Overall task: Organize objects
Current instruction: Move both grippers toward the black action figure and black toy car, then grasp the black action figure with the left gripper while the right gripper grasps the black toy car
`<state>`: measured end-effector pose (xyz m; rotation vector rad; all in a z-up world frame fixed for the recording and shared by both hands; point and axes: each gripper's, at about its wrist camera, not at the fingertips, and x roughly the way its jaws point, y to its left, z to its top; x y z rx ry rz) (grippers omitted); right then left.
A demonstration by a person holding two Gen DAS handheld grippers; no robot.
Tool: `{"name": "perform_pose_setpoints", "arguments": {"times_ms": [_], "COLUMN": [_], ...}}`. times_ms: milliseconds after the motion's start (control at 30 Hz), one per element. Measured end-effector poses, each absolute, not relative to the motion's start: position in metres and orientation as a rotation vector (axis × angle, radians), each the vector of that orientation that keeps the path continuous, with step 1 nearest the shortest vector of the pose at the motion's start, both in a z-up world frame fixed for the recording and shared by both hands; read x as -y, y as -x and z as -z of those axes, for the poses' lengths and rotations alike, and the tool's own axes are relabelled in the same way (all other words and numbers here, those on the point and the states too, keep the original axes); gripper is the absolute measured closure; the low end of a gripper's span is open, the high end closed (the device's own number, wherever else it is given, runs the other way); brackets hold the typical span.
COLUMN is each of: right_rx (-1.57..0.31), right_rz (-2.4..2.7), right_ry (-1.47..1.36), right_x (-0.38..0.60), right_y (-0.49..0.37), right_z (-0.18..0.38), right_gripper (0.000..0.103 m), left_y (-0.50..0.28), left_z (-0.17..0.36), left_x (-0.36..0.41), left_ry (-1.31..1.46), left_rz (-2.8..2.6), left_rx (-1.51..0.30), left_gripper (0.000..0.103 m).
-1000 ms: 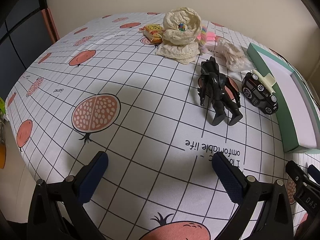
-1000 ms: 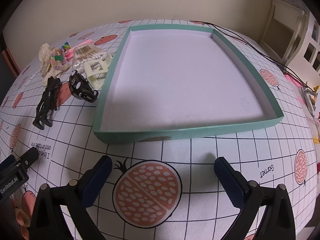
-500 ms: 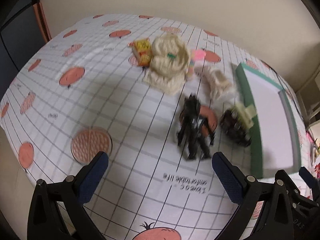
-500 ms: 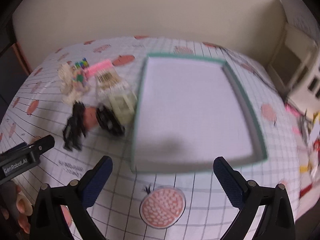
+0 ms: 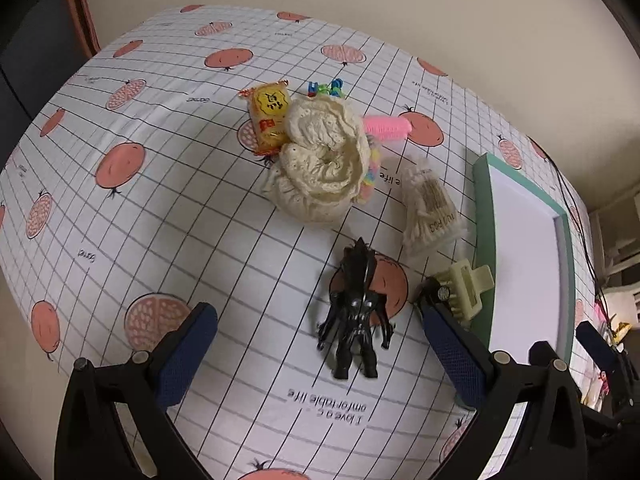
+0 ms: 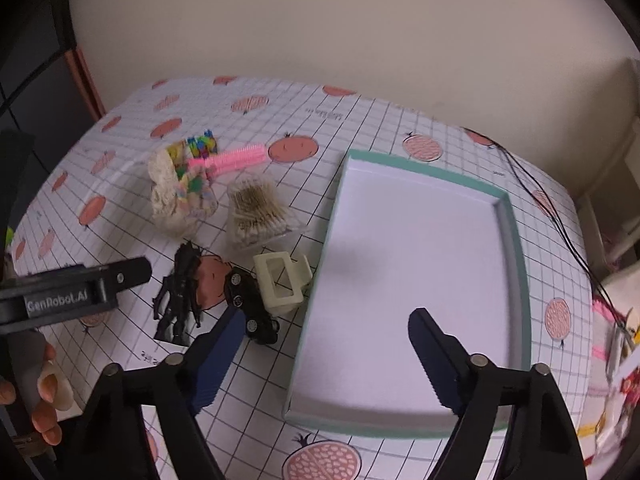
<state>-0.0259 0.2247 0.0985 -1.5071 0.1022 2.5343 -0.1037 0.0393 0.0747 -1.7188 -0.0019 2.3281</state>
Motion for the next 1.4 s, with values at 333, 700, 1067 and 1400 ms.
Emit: {"name": "perform_pose_setpoints", "arguments": {"times_ms": [333,700,1067,1400], "right_rx": [-0.152,-0.175,-0.113,-0.140], "right_rz": [-2.606,-2.583,-2.568,-2.527], "right_ry": [1.644,1.786,1.867,1.887], "right_x": [-0.215,-0.198,-0.176,-0.181], "right_y": [0.062,0.060,0.071,0.079], "right_z": [-0.073,-0.049,-0.034,-0.020], "right_gripper": [0.038,0.054,0.066,0.071], "left_y": [0.128,0.131,0.130,0.135], "left_z": [-0.072,-0.048,-0.041,-0.034], "left_x": [-0.062,-0.058,-0.070,-0.080], "left_ry": [1.712,1.794,1.820,1.824], "left_rz": [-2.328,-2.249,-2.202,-2.202], "left_rx": [-0.140,-0.014,-0.063,-0.142], "left_gripper": [0.003,0.013,0.039,0.045]}}
